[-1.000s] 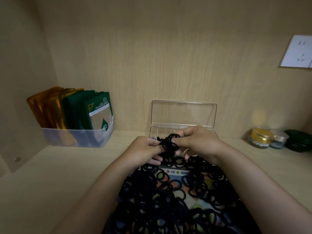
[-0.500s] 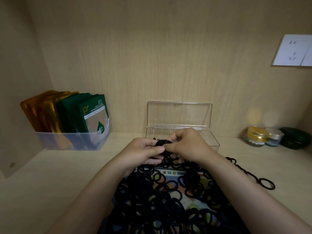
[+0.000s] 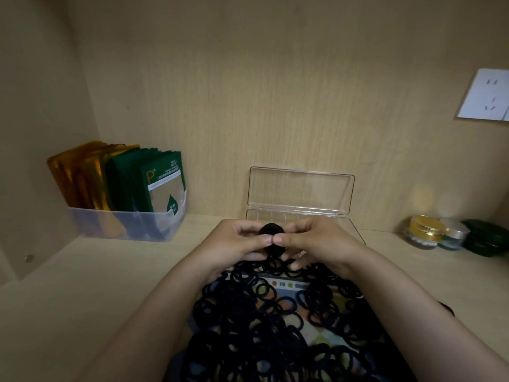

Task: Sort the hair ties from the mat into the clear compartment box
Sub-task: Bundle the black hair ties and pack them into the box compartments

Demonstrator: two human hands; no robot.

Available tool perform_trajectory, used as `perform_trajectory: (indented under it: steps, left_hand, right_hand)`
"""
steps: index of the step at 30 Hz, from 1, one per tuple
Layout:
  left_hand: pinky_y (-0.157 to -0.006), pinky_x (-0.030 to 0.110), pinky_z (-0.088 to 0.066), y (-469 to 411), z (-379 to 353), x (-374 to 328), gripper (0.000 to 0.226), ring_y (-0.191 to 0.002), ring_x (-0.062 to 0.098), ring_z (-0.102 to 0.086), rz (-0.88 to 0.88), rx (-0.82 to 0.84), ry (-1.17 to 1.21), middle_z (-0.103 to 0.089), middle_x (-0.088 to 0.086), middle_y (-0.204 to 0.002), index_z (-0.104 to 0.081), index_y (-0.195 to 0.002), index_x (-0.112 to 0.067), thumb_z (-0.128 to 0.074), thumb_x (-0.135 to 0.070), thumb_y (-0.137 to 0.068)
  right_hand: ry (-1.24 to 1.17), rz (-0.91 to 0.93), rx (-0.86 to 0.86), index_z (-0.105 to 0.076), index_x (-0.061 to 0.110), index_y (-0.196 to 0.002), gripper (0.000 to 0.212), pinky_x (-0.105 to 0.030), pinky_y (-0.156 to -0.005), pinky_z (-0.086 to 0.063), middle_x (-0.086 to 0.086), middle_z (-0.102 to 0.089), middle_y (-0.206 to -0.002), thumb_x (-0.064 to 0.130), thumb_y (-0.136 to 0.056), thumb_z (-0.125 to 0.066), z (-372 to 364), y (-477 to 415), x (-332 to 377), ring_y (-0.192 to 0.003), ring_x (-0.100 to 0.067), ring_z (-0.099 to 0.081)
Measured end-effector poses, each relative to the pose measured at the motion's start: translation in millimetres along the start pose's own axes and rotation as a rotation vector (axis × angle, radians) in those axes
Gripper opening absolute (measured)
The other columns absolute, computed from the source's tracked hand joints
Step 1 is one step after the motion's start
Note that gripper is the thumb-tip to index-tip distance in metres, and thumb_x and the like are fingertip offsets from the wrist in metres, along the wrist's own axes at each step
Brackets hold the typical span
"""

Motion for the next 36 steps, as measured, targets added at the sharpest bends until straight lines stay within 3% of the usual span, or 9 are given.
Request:
perform_trajectory:
  steps: [6,9,13,15,17,19,23,29,36]
  left_hand:
    - [-0.065,0.025,-0.06,0.2,16.3,-6.8,0.025,-0.076,0.01,-0.073,-0.049,-0.136,-0.029,-0.075,0.007,-0.087,-0.071,-0.101,-0.007,-0.081,-0.015,-0.08]
    - [-0.063,0.024,-0.058,0.0,15.3,-6.3,0.024,-0.08,0.009,-0.073,-0.05,-0.109,0.011,-0.076,0.006,-0.095,-0.073,-0.106,-0.009,-0.078,-0.017,-0.084]
    - [-0.066,0.023,-0.053,1.7,22.7,-11.4,0.013,-0.08,0.004,-0.069,-0.092,-0.1,0.036,-0.076,-0.004,-0.094,-0.076,-0.103,-0.029,-0.068,-0.03,-0.092]
    - [-0.071,0.023,-0.053,4.4,37.5,-18.9,0.012,-0.078,-0.001,-0.066,-0.154,-0.225,-0.087,-0.073,-0.012,-0.092,-0.073,-0.099,-0.036,-0.061,-0.037,-0.095]
    - [-0.083,0.024,-0.052,5.8,51.2,-24.4,0.016,-0.094,0.0,-0.063,-0.238,-0.364,-0.273,-0.069,-0.017,-0.103,-0.072,-0.105,-0.035,-0.06,-0.035,-0.096]
    - [-0.097,0.026,-0.045,3.0,53.3,-23.4,0.022,-0.113,0.005,-0.054,-0.301,-0.399,-0.47,-0.06,-0.015,-0.115,-0.069,-0.115,-0.033,-0.061,-0.033,-0.094]
    - [-0.114,0.03,-0.031,-8.9,40.1,-2.0,0.049,-0.136,0.01,-0.034,-0.286,-0.274,-0.691,-0.046,-0.01,-0.142,-0.049,-0.143,-0.029,-0.059,-0.037,-0.096]
    - [-0.112,0.029,-0.033,-14.5,31.4,8.4,0.066,-0.139,0.01,-0.029,-0.295,-0.209,-0.777,-0.038,-0.01,-0.148,-0.029,-0.154,-0.031,-0.059,-0.038,-0.095]
    - [-0.11,0.032,-0.038,-15.3,28.9,10.6,0.063,-0.138,0.007,-0.025,-0.319,-0.207,-0.832,-0.032,-0.013,-0.15,-0.034,-0.151,-0.033,-0.06,-0.042,-0.094]
  right_hand:
    - [-0.092,-0.01,-0.002,-0.075,0.004,-0.105,0.024,-0.033,-0.07,-0.063,-0.014,-0.077,-0.096,0.011,-0.082,-0.077,-7.4,0.3,-5.0,-0.086,-0.025,-0.075]
    - [-0.101,0.041,-0.089,-0.075,0.001,-0.102,0.021,-0.031,-0.066,-0.063,-0.015,-0.077,-0.091,0.009,-0.082,-0.077,-3.0,-1.0,2.5,-0.076,-0.022,-0.074]
    - [-0.059,0.027,-0.156,-0.074,-0.003,-0.098,0.016,-0.028,-0.063,-0.062,-0.018,-0.075,-0.081,0.009,-0.087,-0.073,2.3,-12.7,14.0,-0.064,-0.018,-0.071]
    - [-0.027,0.009,-0.216,-0.072,-0.004,-0.092,0.014,-0.029,-0.06,-0.062,-0.017,-0.074,-0.077,0.008,-0.086,-0.074,10.4,-22.5,20.6,-0.062,-0.019,-0.071]
    - [0.016,-0.005,-0.288,-0.07,-0.003,-0.084,0.013,-0.029,-0.055,-0.061,-0.02,-0.074,-0.078,0.008,-0.084,-0.077,19.8,-33.9,27.1,-0.062,-0.023,-0.071]
    - [0.119,-0.01,-0.337,-0.07,-0.001,-0.084,0.013,-0.028,-0.05,-0.058,-0.019,-0.074,-0.078,0.009,-0.084,-0.078,24.7,-46.4,34.0,-0.06,-0.022,-0.069]
    - [0.505,-0.038,-0.393,-0.074,0.003,-0.086,0.019,-0.024,-0.043,-0.045,-0.016,-0.075,-0.075,0.021,-0.083,-0.078,23.9,-73.5,38.9,-0.055,-0.019,-0.064]
    - [0.972,-0.122,-0.36,-0.078,0.016,-0.078,0.023,-0.027,-0.058,-0.048,-0.001,-0.069,-0.069,0.039,-0.077,-0.077,13.2,-96.0,40.2,-0.068,-0.018,-0.065]
    - [1.296,-0.185,-0.291,-0.068,0.013,-0.103,0.024,-0.027,-0.064,-0.045,-0.002,-0.064,-0.088,0.03,-0.085,-0.065,-7.5,-111.4,19.0,-0.08,-0.021,-0.062]
Point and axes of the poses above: each hand's wrist, its own y-axis away from the middle knuckle, its own z-axis out of the back of the hand, x = y × z, the point moved 10 cm from there along -y, towards the middle knuckle
